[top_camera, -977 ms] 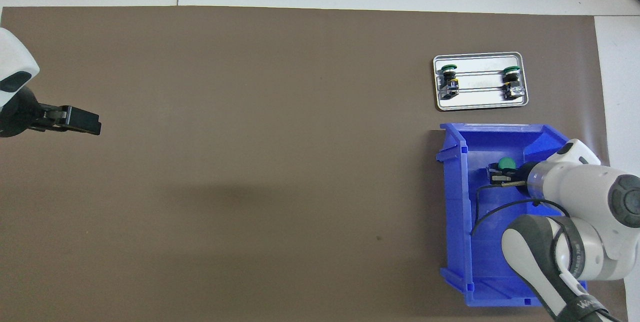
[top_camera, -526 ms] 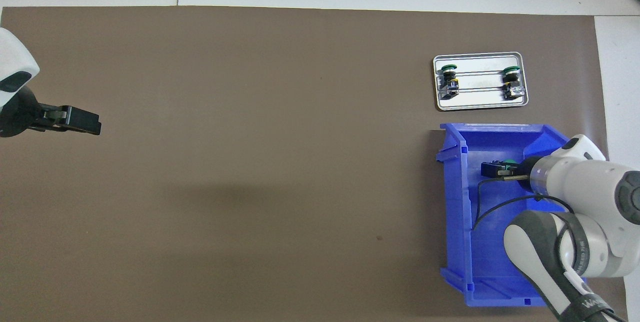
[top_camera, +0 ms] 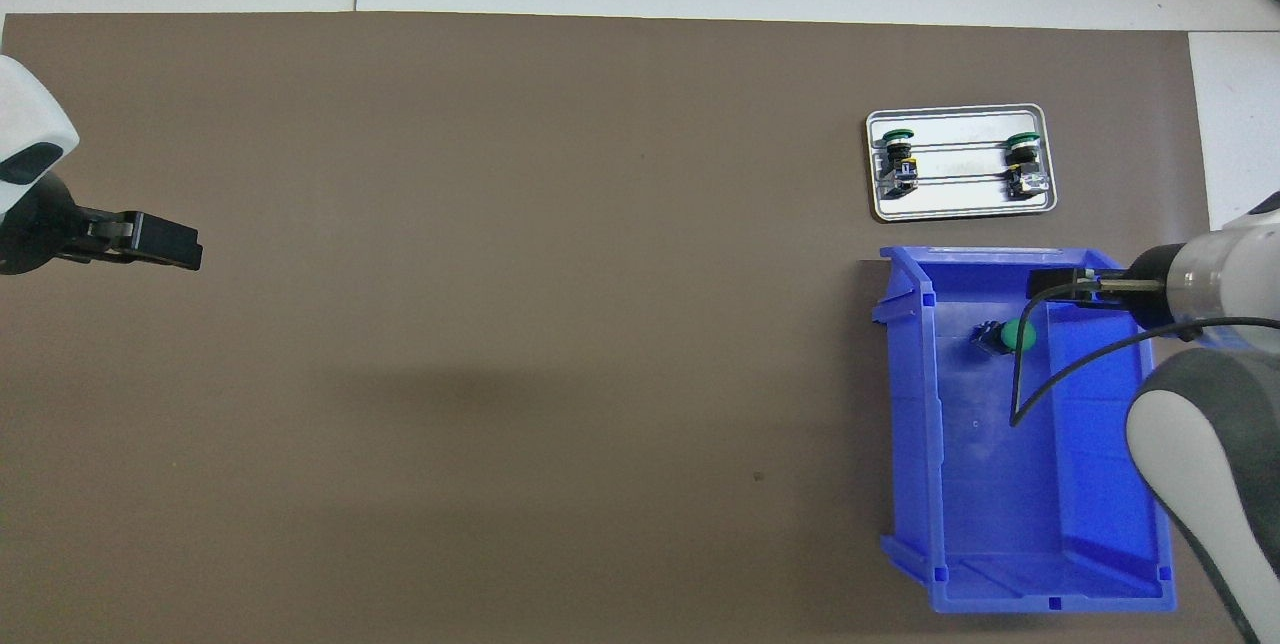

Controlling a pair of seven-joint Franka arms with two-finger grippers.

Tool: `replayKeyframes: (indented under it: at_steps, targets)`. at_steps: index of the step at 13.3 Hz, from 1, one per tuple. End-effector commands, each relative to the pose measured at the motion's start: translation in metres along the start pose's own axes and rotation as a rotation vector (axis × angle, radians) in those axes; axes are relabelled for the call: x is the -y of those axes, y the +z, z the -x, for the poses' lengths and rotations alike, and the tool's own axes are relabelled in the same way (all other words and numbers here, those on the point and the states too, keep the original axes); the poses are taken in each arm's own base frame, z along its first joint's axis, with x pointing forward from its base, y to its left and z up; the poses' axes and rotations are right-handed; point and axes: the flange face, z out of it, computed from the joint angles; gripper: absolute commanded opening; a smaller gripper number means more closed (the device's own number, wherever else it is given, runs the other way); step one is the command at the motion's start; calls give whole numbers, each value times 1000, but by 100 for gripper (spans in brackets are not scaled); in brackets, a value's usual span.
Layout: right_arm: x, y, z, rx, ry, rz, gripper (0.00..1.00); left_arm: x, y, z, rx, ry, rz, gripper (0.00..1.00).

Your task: Place and press button with both arms

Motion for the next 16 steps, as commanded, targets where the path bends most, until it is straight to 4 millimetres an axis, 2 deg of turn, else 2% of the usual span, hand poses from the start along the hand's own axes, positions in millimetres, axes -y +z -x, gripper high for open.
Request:
replayKeyframes:
  at_steps: [1, 4, 5, 11, 15, 16]
  targets:
    - [3, -53, -16, 52, 43, -3, 100, 1, -2, 9, -4, -10, -14, 100]
    - [-3, -110, -40, 104, 23, 25, 100, 1, -2, 9, -4, -11, -14, 100]
    - [-4, -117, -47, 106, -21, 29, 100, 1, -2, 9, -4, -10, -14, 100]
    - [2, -111, -48, 108, -78, 25, 100, 1, -2, 9, -4, -10, -14, 100]
    - [0, -117, -46, 125, -107, 58, 100, 2, -2, 9, -4, -13, -14, 100]
    - [-4, -126, -45, 124, -100, 49, 100, 1, -2, 9, -4, -10, -14, 100]
